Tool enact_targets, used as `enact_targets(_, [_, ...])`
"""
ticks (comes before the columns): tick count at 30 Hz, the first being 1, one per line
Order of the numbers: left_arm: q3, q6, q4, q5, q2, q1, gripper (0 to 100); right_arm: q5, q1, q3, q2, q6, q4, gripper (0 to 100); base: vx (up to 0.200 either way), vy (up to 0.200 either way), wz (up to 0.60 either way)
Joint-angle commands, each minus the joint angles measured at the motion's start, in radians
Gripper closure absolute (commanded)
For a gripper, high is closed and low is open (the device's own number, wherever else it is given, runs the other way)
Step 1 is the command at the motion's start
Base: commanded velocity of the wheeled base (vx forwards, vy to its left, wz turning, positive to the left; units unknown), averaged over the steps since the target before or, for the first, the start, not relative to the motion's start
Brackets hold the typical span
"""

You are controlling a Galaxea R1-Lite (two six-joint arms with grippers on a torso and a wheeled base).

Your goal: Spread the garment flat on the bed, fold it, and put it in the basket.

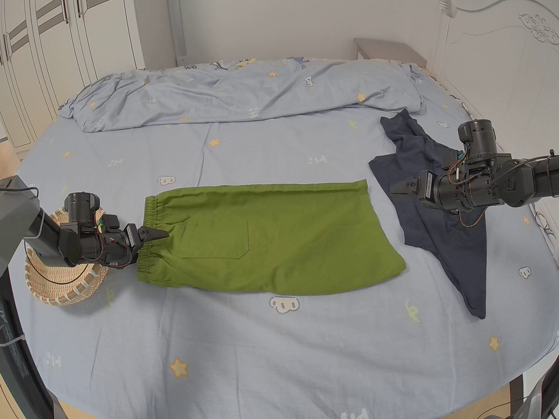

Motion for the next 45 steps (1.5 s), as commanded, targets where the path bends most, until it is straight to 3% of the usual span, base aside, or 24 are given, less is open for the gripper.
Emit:
enact_targets(1, [-0.002,0.001,0.0,0.001,0.013,0.0,100,0.0,0.0,0.001,0.006,0.0,0.0,0,0.0,0.0,0.0])
enact_targets(15, [0.009,-0.028,0.008,0.005,-0.083,-0.018,100,0.005,0.0,0.0,0.008,0.0,0.005,0,0.0,0.0,0.0])
enact_targets(17, [0.007,-0.055,0.016,0.005,-0.11,-0.028,100,0.034,-0.003,0.0,0.005,0.0,0.013,0,0.0,0.0,0.0])
enact_targets(19, [-0.002,-0.085,0.065,0.006,-0.171,-0.037,100,0.193,-0.05,-0.028,0.009,0.026,0.056,0,0.0,0.0,0.0])
enact_targets(20, [-0.007,-0.085,0.086,0.006,-0.184,-0.038,100,0.215,-0.061,-0.051,0.018,0.037,0.08,0,0.0,0.0,0.0])
enact_targets(26, [-0.057,-0.078,0.203,0.006,-0.202,-0.032,100,0.226,-0.082,-0.118,0.101,0.041,0.154,0,0.0,0.0,0.0])
enact_targets(37, [-0.057,-0.045,0.207,0.006,-0.187,-0.029,100,0.235,-0.072,-0.131,0.252,-0.008,0.157,0,0.0,0.0,0.0])
enact_targets(41, [-0.057,-0.045,0.207,0.006,-0.185,-0.028,100,0.302,-0.067,-0.124,0.265,-0.009,0.161,0,0.0,0.0,0.0])
enact_targets(45, [-0.057,-0.044,0.206,0.008,-0.179,-0.029,100,0.324,-0.061,-0.123,0.265,-0.011,0.184,0,0.0,0.0,0.0])
